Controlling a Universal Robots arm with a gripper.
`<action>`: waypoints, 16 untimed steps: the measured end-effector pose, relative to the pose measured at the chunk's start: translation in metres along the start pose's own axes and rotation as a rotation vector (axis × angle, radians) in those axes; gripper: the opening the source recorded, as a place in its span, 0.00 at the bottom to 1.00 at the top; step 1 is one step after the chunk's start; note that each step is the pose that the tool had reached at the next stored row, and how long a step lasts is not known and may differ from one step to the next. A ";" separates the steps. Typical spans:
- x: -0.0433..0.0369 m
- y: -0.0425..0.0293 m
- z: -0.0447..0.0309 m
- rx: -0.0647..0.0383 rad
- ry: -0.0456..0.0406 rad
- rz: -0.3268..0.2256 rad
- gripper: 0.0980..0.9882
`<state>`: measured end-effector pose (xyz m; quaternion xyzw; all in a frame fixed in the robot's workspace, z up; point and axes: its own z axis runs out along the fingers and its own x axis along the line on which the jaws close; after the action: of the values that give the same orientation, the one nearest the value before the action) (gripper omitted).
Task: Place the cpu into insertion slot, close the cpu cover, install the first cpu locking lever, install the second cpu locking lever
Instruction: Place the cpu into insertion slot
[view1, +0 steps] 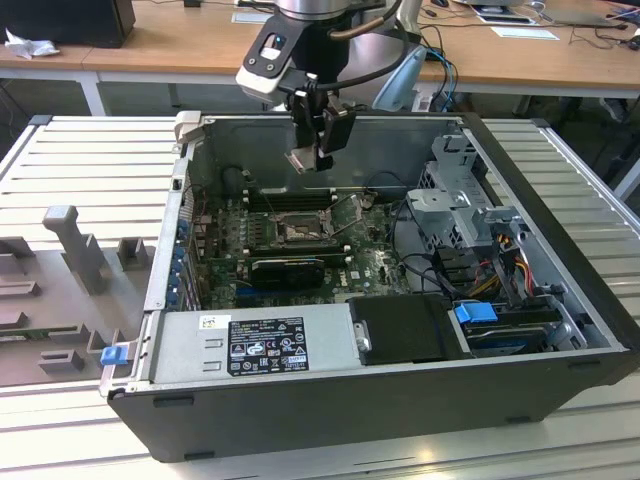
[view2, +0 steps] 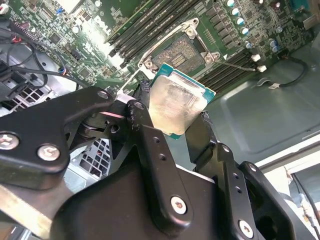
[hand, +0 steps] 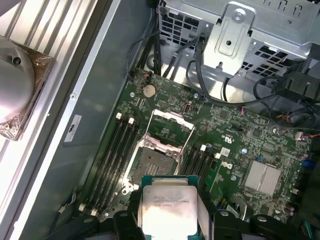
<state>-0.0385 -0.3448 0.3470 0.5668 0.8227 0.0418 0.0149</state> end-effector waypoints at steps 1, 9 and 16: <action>0.0000 0.0000 0.0000 0.000 -0.0003 0.005 0.48; 0.0000 0.0000 0.0001 -0.001 -0.0036 0.043 0.48; 0.0000 -0.0001 0.0006 -0.003 -0.0103 0.121 0.48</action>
<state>-0.0385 -0.3448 0.3464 0.6156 0.7868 0.0409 0.0174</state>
